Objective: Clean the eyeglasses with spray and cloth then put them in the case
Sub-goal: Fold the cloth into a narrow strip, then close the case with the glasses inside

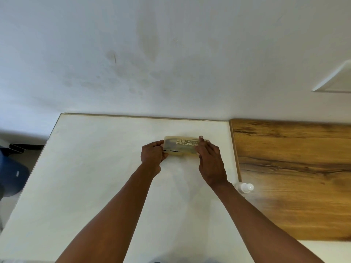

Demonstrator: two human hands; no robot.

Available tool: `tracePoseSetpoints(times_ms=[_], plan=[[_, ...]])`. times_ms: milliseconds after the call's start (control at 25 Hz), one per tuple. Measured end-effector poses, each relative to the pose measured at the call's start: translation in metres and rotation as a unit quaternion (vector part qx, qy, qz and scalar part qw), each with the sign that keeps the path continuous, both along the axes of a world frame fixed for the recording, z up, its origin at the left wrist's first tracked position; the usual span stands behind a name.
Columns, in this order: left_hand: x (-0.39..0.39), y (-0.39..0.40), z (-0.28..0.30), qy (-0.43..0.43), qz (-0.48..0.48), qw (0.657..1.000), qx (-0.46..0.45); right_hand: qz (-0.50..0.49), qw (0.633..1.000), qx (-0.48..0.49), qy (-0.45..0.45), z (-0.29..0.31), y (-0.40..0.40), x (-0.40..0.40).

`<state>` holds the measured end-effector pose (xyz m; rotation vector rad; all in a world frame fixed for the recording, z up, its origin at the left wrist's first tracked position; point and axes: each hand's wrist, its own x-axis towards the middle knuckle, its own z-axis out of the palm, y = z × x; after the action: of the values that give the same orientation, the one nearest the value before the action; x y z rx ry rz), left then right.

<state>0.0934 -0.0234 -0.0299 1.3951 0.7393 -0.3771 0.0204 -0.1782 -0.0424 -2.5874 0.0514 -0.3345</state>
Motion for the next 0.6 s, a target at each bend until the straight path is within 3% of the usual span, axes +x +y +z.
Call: tracePoseSetpoints(times_ms=[200,240,320,400,480,600], plan=[[-0.002,0.003,0.004,-0.009,-0.03,0.999,-0.02,0.0,0.999,-0.039,-0.01,-0.003,0.001,0.0],[-0.003,0.003,0.004,-0.018,-0.041,0.999,0.002,0.002,0.999,-0.043,-0.008,-0.003,0.0,0.0],[-0.007,0.002,0.005,-0.084,-0.109,0.982,0.132,0.01,0.999,-0.05,0.004,-0.001,-0.002,0.0],[-0.017,0.001,0.004,-0.213,-0.204,0.921,0.256,0.022,0.998,-0.061,0.018,0.001,-0.003,0.001],[-0.025,0.002,-0.003,-0.32,-0.281,0.855,0.296,0.032,0.997,-0.068,0.033,0.002,-0.004,0.002],[-0.026,0.008,-0.012,-0.363,-0.421,0.743,0.374,0.042,0.992,-0.076,0.092,0.007,-0.005,0.007]])
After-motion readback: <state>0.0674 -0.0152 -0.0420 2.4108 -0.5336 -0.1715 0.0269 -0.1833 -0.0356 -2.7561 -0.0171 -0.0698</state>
